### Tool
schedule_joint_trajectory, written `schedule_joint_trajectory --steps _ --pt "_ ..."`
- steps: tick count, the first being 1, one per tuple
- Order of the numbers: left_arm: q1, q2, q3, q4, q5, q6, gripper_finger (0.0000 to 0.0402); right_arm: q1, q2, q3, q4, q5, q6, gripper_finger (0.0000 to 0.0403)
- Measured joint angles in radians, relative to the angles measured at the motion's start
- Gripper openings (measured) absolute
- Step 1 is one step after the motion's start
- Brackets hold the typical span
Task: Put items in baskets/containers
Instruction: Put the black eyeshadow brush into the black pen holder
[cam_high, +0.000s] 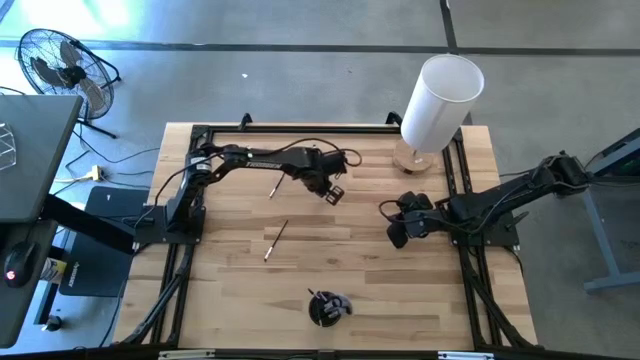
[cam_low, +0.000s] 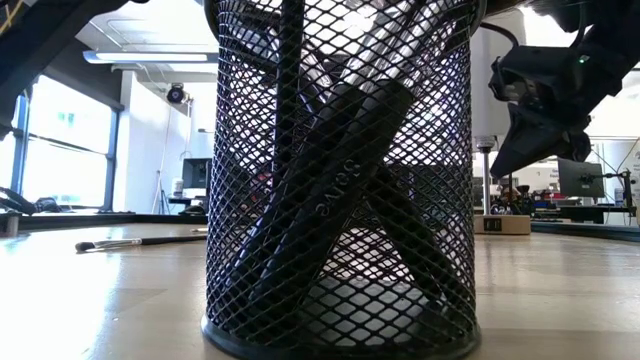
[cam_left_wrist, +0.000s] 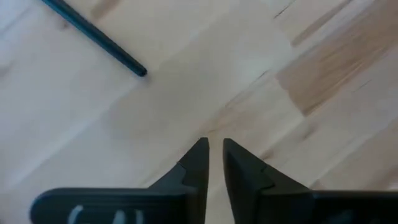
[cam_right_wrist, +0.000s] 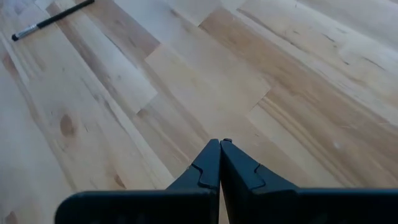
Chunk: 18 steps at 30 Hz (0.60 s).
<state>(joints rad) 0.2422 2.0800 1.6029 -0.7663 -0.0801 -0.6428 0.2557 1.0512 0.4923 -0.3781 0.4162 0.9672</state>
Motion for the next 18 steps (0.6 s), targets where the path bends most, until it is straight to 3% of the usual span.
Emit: schedule_joint_trajectory --steps 9,18 --pt "0.008 -0.002 0.043 -0.06 -0.177 -0.11 0.0116 -0.009 0.0 0.0 -0.009 -0.024 -0.026 0.0" --pt "0.055 0.04 0.043 -0.041 -0.239 -0.254 0.018 -0.009 0.0 0.0 -0.009 -0.038 -0.027 0.0"
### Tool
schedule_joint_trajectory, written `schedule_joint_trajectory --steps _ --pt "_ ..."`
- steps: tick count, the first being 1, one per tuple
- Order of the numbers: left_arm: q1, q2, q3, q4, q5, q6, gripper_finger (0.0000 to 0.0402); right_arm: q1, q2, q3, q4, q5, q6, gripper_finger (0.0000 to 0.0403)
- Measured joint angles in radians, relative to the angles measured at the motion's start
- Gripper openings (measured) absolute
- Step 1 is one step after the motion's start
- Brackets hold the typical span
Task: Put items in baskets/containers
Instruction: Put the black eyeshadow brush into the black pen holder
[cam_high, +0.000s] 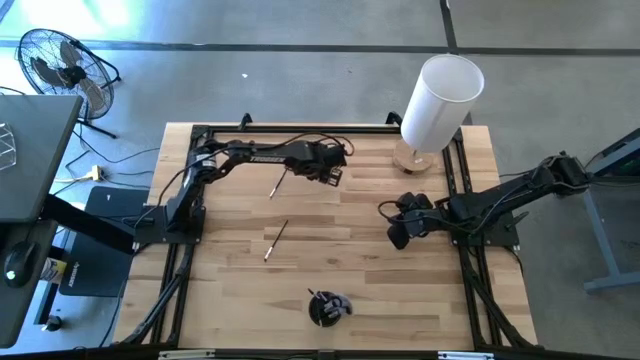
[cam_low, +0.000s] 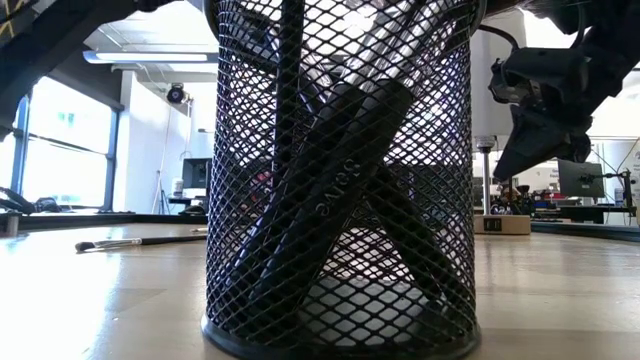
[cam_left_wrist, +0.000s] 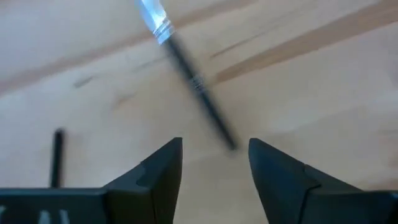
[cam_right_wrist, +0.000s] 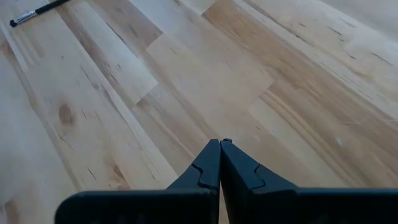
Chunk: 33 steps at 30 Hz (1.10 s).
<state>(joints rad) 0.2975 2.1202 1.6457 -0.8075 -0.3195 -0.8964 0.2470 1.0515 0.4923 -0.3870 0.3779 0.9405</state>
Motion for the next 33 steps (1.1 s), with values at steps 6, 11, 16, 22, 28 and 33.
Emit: schedule_joint_trajectory --steps 6,11,16,22,28,33 --pt "0.004 0.042 -0.001 0.047 0.021 -0.006 0.0183 0.0 0.0 0.0 0.0 -0.004 0.0 0.0" --pt "0.016 0.08 0.004 0.078 0.047 -0.052 0.0183 0.0 0.0 0.0 0.001 -0.02 0.0 0.0" --pt "0.024 0.105 0.006 0.077 0.119 -0.054 0.0183 0.002 0.0 0.0 0.001 -0.036 0.0 0.0" --pt "0.022 0.11 0.005 0.065 0.083 -0.053 0.0161 0.002 0.0 0.0 -0.002 -0.048 0.0 0.0" --pt "0.023 0.111 0.004 0.063 0.07 -0.051 0.01 0.002 0.0 0.0 -0.002 -0.049 -0.007 0.0" --pt "0.023 0.112 0.003 0.067 0.066 -0.003 0.0049 0.002 0.0 0.0 -0.004 -0.048 -0.007 0.0"
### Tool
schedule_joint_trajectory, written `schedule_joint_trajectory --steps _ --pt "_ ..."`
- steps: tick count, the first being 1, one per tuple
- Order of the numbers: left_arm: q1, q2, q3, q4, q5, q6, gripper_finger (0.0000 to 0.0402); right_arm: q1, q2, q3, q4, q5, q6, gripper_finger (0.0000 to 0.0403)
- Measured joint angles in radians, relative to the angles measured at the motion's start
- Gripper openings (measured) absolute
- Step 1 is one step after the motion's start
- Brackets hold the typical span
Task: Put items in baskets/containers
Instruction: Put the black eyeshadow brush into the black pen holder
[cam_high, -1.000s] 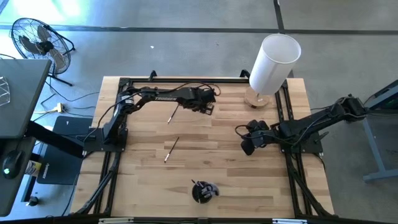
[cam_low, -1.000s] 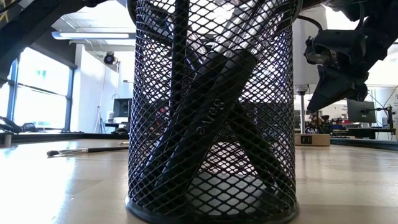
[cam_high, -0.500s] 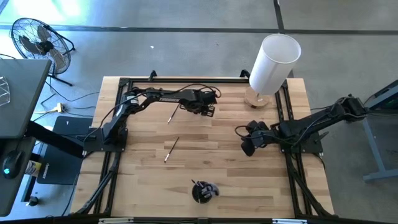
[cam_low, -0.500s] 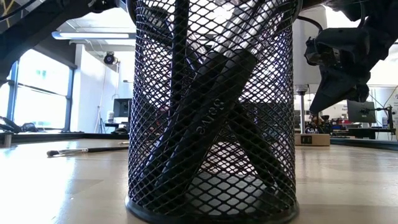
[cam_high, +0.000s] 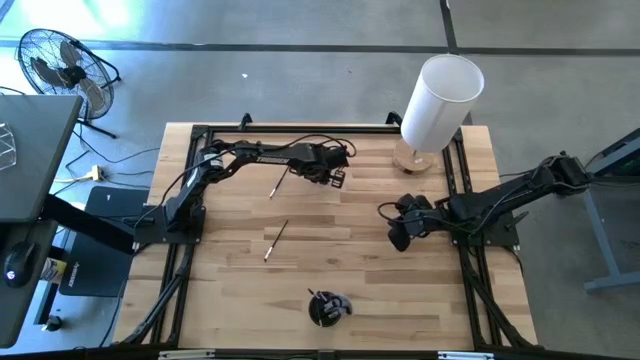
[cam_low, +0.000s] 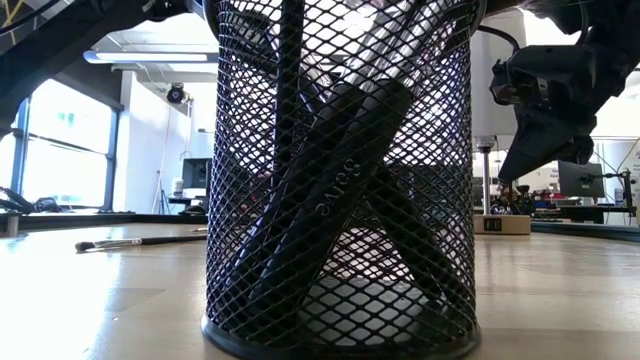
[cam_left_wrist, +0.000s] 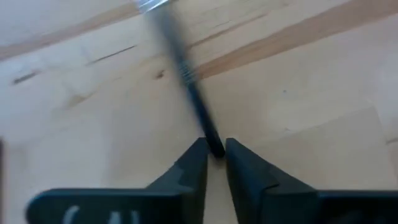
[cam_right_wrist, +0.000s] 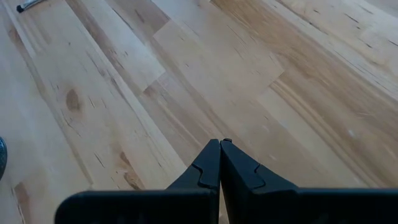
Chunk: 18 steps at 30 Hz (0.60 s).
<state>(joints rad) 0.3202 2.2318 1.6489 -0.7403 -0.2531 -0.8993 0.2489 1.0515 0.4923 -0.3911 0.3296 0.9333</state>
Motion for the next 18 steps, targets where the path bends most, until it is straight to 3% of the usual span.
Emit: schedule_joint_trajectory --steps 4,11,18 --pt "-0.002 0.001 0.0 -0.022 0.017 0.086 0.0009 0.0 0.0 0.0 -0.001 0.0 0.0 0.0" --pt "-0.062 0.002 -0.001 -0.038 0.019 0.165 0.0001 0.0 0.0 0.0 0.0 0.014 0.0 0.0" --pt "-0.199 -0.013 -0.001 -0.141 0.053 0.244 0.0 0.0 0.0 0.0 0.0 0.048 0.005 0.0"
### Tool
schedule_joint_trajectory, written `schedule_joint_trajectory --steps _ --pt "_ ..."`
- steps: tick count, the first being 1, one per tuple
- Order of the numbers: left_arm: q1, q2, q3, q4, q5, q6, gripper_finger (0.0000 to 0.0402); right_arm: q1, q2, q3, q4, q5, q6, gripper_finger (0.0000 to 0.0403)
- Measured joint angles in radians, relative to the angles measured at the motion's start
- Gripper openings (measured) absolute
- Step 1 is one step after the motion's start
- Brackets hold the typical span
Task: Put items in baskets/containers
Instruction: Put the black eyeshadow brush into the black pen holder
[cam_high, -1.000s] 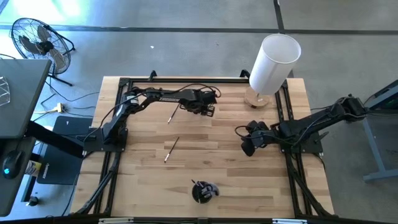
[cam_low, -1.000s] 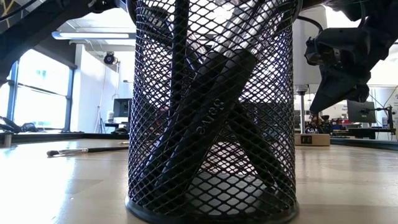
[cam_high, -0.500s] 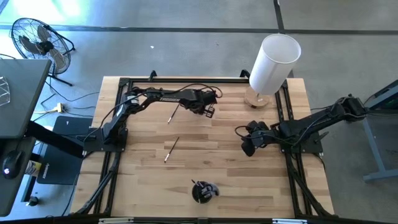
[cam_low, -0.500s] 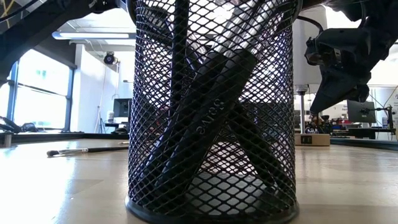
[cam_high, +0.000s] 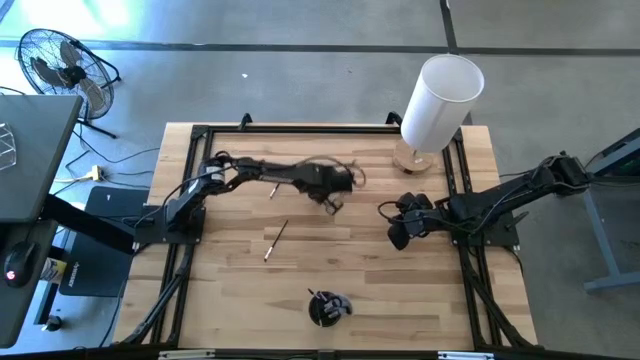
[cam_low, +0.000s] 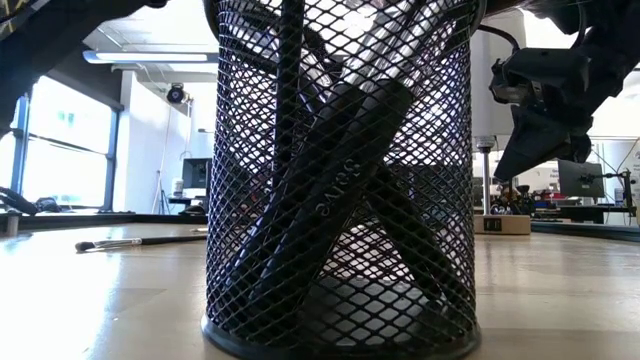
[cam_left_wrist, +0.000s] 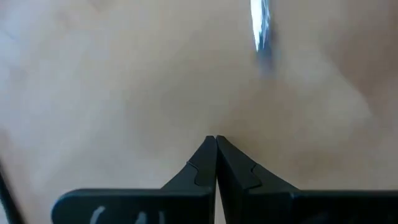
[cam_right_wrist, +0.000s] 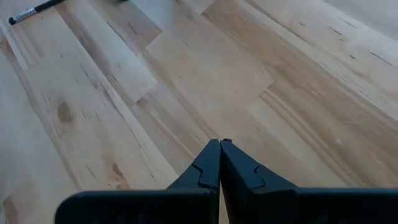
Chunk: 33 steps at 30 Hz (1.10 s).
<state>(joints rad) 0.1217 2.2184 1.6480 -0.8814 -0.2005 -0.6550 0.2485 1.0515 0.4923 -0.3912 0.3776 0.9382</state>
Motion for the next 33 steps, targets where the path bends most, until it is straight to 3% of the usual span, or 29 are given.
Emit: schedule_joint_trajectory --steps 7,13,18,24,28,33 --pt "-0.117 -0.039 -0.005 -0.113 0.028 0.003 0.0 0.0 0.0 0.0 0.016 0.017 0.019 0.0" --pt "-0.149 -0.061 -0.014 -0.213 0.109 0.095 0.0 0.0 0.0 0.0 0.075 0.04 0.089 0.0" --pt "-0.158 -0.151 -0.165 -0.074 0.139 0.137 0.0 0.014 0.022 0.013 0.095 0.026 0.19 0.0" --pt "-0.165 -0.376 -0.48 0.143 0.149 0.094 0.0 0.073 0.197 0.169 -0.157 0.033 0.418 0.0" --pt "-0.163 -0.553 -0.65 0.289 0.142 0.088 0.0 0.106 0.365 0.351 -0.463 0.008 0.599 0.0" --pt "-0.163 -0.708 -0.792 0.431 0.142 0.093 0.0 0.104 0.516 0.488 -0.664 -0.001 0.783 0.0005"
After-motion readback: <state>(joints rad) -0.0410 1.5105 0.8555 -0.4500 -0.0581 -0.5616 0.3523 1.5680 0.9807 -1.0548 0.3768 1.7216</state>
